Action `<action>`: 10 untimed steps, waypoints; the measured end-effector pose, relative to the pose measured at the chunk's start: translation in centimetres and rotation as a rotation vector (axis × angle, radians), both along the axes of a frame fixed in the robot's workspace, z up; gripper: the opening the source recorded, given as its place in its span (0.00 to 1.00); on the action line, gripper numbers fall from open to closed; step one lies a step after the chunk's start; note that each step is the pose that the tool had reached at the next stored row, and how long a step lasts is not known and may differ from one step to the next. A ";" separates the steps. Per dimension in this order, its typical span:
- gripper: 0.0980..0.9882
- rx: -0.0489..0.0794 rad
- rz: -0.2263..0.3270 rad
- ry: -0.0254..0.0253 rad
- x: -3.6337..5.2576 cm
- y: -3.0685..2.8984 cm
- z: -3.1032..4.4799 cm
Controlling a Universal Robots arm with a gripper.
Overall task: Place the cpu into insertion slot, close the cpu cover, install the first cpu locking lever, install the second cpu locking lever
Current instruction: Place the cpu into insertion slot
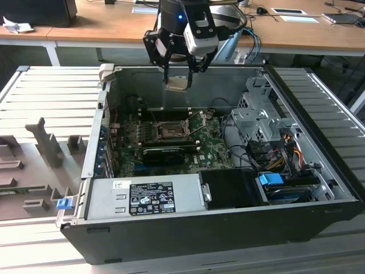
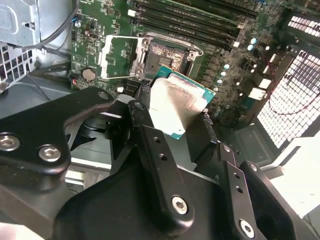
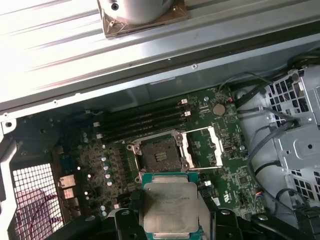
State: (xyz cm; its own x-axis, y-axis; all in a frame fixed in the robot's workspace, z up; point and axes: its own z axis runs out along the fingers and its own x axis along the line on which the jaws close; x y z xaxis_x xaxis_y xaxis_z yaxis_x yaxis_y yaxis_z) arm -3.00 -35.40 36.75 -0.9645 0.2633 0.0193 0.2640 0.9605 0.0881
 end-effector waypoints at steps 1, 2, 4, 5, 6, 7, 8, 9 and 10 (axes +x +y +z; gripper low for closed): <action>0.48 0.000 -0.007 -0.0001 0.00 0.00 -0.01; 0.48 0.000 -0.021 0.0000 0.00 0.00 -0.01; 0.48 0.000 -0.033 0.0000 0.00 0.00 -0.01; 0.48 0.000 -0.041 -0.0001 0.00 0.00 -0.01; 0.48 0.000 -0.049 0.0000 0.00 0.00 -0.01; 0.48 0.000 -0.059 0.0000 0.00 0.00 -0.01; 0.48 0.000 -0.064 -0.0001 0.00 0.00 -0.01; 0.48 0.000 -0.069 0.0000 0.00 0.00 -0.01; 0.48 0.000 -0.081 0.0000 0.00 0.00 -0.01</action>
State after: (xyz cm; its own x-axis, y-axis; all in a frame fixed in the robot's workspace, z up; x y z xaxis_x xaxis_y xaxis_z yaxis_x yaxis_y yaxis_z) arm -3.00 -35.41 36.74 -0.9400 0.3407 0.0193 0.3410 0.9359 0.0882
